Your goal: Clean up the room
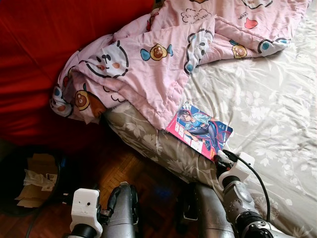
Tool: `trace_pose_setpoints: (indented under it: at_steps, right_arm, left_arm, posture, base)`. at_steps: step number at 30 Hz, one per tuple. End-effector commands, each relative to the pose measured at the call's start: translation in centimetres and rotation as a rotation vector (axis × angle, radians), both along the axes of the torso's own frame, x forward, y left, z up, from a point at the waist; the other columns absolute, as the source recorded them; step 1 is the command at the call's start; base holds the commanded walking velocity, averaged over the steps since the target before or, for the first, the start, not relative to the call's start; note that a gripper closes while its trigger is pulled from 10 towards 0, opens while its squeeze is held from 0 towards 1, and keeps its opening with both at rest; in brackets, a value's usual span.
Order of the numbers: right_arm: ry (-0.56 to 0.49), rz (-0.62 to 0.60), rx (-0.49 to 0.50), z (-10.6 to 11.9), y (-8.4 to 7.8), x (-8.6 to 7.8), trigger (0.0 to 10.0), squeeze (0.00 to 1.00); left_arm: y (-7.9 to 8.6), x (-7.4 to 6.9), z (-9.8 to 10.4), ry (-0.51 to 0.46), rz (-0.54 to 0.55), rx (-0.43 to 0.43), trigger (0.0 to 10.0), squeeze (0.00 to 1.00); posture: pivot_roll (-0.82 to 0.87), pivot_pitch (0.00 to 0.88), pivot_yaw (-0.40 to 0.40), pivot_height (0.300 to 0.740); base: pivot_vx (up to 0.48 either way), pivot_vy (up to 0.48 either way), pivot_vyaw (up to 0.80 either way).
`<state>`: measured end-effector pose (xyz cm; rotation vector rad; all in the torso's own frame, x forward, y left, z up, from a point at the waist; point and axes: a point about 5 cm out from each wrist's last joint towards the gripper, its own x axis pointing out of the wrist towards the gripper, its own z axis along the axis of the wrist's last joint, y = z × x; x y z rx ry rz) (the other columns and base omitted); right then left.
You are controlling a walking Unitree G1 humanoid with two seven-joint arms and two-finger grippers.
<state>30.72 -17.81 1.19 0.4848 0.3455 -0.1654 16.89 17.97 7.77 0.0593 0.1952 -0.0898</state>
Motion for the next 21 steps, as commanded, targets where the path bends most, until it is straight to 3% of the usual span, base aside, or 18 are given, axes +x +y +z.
trace_pose_setpoints:
  at_steps: [1,21]
  right_arm:
    - [0.044,-0.001,0.004,-1.3,0.1,-1.2,0.0,0.0]
    - [0.039,0.046,0.003,-2.4,1.2,-2.6,0.0,0.0]
  left_arm:
    - [0.5,-0.7,-0.7,0.044,0.02,0.023,10.0,0.0]
    - [1.1,0.7,-1.4,0.023,0.055,0.053,10.0,0.0]
  posture:
    - [0.17,0.437,0.013,0.624]
    - [0.14,0.356,0.002,0.624]
  base:
    - [0.0,0.0,0.0]
    - [0.0,0.0,0.0]
